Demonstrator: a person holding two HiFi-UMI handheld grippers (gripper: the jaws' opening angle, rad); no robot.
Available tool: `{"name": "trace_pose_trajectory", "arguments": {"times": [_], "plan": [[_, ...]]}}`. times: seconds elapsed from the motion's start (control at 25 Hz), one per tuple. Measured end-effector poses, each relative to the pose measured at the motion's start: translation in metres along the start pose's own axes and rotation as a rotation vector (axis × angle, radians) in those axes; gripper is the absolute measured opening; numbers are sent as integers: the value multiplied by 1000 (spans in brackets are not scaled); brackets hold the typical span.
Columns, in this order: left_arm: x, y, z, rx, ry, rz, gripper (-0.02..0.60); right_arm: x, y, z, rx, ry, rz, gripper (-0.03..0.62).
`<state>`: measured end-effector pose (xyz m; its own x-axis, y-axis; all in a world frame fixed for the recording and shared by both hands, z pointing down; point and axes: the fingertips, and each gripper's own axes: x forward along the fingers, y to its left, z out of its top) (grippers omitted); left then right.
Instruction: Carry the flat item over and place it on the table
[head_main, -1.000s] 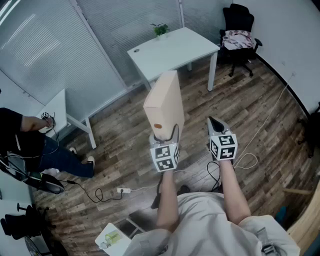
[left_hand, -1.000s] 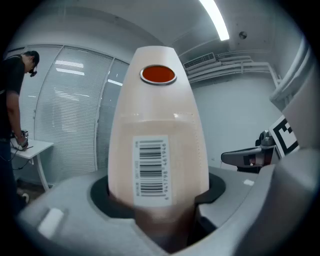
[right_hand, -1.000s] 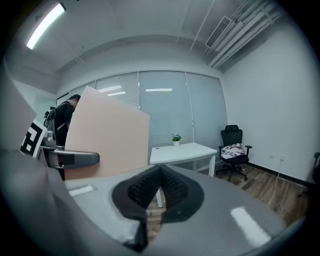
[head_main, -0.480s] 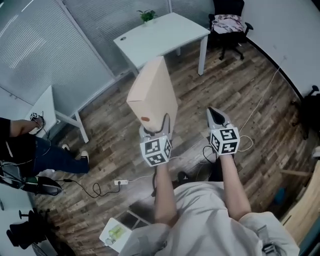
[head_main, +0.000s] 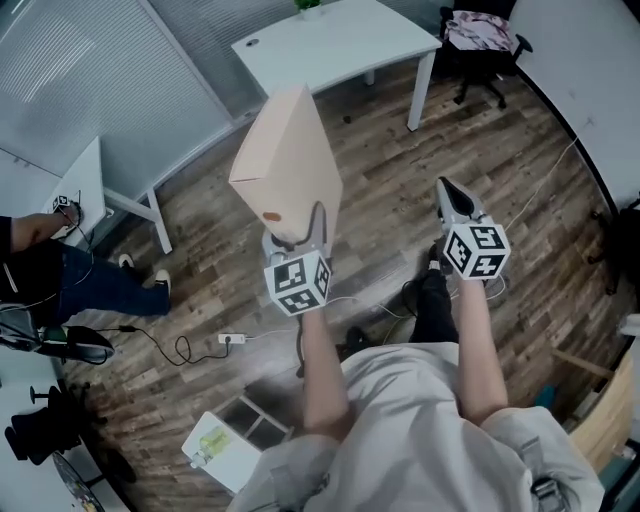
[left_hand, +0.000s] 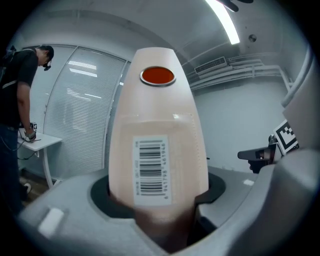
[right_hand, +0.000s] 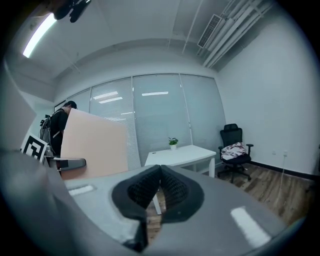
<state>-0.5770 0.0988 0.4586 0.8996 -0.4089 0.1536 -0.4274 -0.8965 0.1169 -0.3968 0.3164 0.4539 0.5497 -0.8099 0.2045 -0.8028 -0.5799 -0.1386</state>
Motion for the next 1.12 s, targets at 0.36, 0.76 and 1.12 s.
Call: {"name": "trace_pose_trajectory", "arguments": {"times": [0.36,0.76,1.12], "plan": [[106,-23,19,-44,-34,195,308,124,-79,42,-40,14,203,2],[208,-83,31,-35,-13,325,308,213,-162,80,-57,53,376,2],[233,-119,27,-56,-20,453,310,265,-221,84,-29,107,453,2]]}}
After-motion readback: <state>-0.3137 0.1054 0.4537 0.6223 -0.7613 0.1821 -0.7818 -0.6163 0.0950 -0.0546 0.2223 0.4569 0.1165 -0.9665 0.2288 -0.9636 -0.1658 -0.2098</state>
